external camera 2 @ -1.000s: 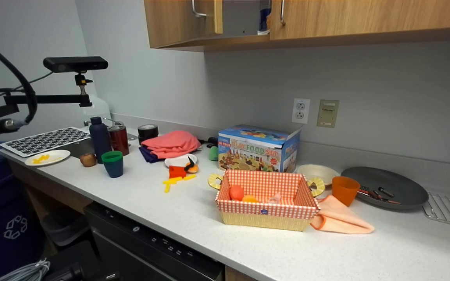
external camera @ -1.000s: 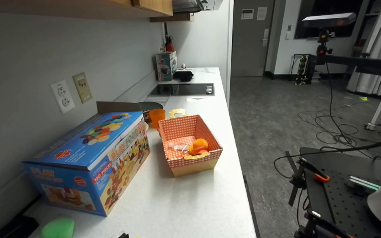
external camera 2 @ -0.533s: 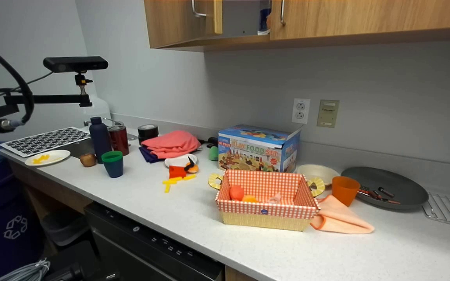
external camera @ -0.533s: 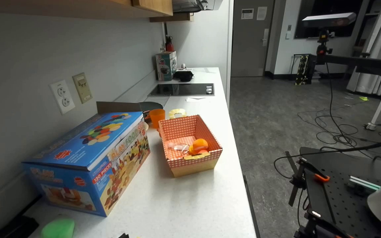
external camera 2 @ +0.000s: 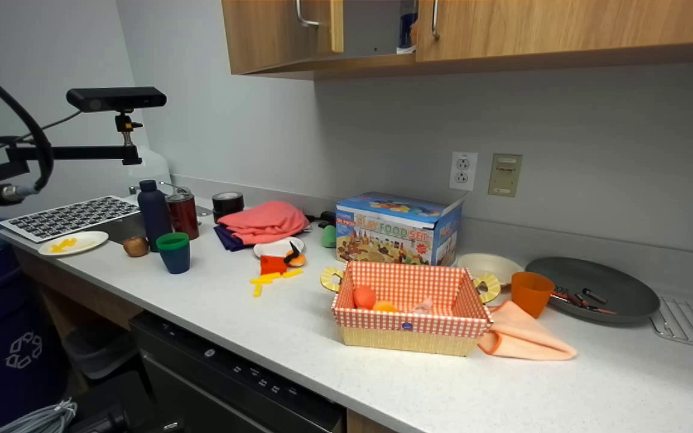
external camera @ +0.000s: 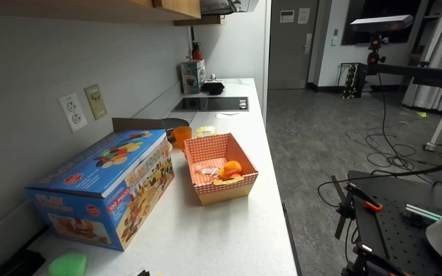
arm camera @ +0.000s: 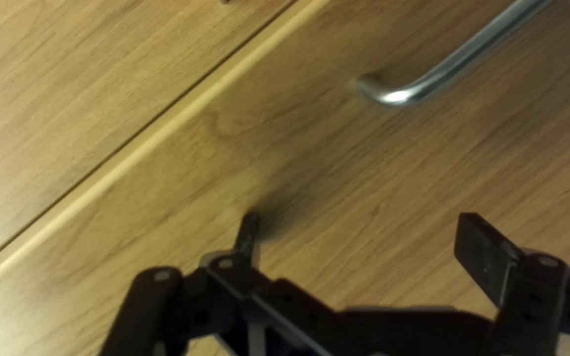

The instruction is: Close the open drawer

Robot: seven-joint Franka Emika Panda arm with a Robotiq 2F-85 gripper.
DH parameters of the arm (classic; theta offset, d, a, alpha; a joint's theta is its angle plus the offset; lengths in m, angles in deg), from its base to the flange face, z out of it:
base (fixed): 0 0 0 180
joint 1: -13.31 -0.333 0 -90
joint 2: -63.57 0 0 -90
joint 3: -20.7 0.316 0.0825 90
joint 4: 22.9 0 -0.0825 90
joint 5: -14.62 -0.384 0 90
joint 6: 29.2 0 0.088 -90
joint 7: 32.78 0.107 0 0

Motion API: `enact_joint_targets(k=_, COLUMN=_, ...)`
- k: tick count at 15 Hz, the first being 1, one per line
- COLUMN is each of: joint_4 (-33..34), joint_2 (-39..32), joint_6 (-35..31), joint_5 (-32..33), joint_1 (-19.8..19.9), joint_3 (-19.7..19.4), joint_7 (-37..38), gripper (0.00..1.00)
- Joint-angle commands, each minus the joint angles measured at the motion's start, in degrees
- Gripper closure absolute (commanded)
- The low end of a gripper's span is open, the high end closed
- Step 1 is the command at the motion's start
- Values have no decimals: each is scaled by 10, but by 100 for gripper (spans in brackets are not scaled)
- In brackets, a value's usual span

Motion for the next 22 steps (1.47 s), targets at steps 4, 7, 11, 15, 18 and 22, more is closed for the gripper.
enact_joint_targets(k=4, joint_4=56, joint_2=-146, joint_6=-66, joint_5=6, joint_1=74, joint_3=-26, joint_7=-28, gripper=0)
enact_joint_targets(k=7, joint_4=115, joint_2=-216, joint_6=-82, joint_5=5, joint_1=70, joint_3=-21, joint_7=-27, gripper=0)
enact_joint_targets(k=11, joint_4=163, joint_2=-248, joint_6=-62, joint_5=5, joint_1=48, joint_3=-23, joint_7=-34, gripper=0)
enact_joint_targets(k=15, joint_4=187, joint_2=-235, joint_6=-34, joint_5=-3, joint_1=30, joint_3=-25, joint_7=-30, gripper=0)
enact_joint_targets(k=18, joint_4=163, joint_2=-195, joint_6=5, joint_5=1, joint_1=45, joint_3=-8, joint_7=-11, gripper=0)
enact_joint_targets(k=22, joint_4=113, joint_2=-134, joint_6=61, joint_5=-12, joint_1=86, joint_3=37, joint_7=29, gripper=0)
